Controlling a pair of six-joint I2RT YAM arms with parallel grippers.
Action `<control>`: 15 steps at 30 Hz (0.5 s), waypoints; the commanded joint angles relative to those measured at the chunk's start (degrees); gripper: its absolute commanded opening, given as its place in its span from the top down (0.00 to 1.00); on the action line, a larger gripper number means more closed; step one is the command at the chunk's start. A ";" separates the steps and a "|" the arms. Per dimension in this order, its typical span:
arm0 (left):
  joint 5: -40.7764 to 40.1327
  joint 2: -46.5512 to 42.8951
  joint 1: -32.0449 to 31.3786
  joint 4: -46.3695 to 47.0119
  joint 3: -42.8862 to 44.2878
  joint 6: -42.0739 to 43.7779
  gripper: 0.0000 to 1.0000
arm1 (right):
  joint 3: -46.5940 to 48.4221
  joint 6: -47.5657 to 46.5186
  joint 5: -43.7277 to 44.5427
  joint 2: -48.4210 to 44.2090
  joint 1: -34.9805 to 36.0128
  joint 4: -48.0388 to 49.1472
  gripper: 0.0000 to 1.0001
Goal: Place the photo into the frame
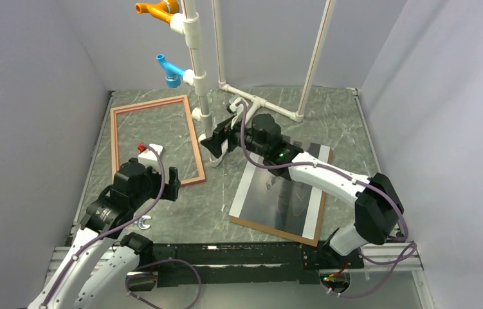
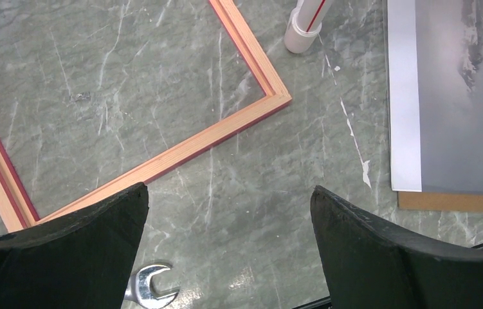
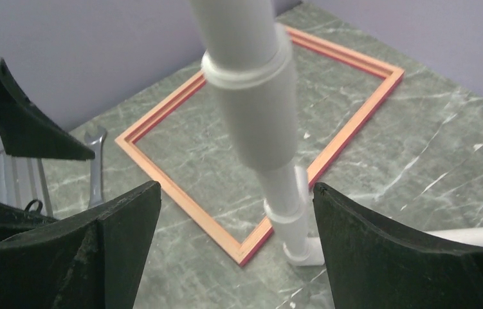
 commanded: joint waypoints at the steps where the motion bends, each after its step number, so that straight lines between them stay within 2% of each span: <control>1: -1.36 -1.13 -0.19 1.58 -0.21 -0.18 0.01 | -0.65 -2.29 3.19 -2.89 2.89 -2.72 0.12; 9: -2.15 -2.11 -0.19 1.52 -0.47 -0.45 0.01 | -5.72 -3.38 12.50 -7.52 8.99 -8.44 0.13; 11: -2.38 -1.98 -0.18 1.51 -0.47 -0.47 0.01 | -6.27 -3.66 12.56 -7.73 10.04 -8.56 0.14; 15: -2.73 -1.65 -0.16 1.26 -0.39 -0.64 0.00 | -5.43 -4.30 9.69 -5.15 11.20 -6.17 0.21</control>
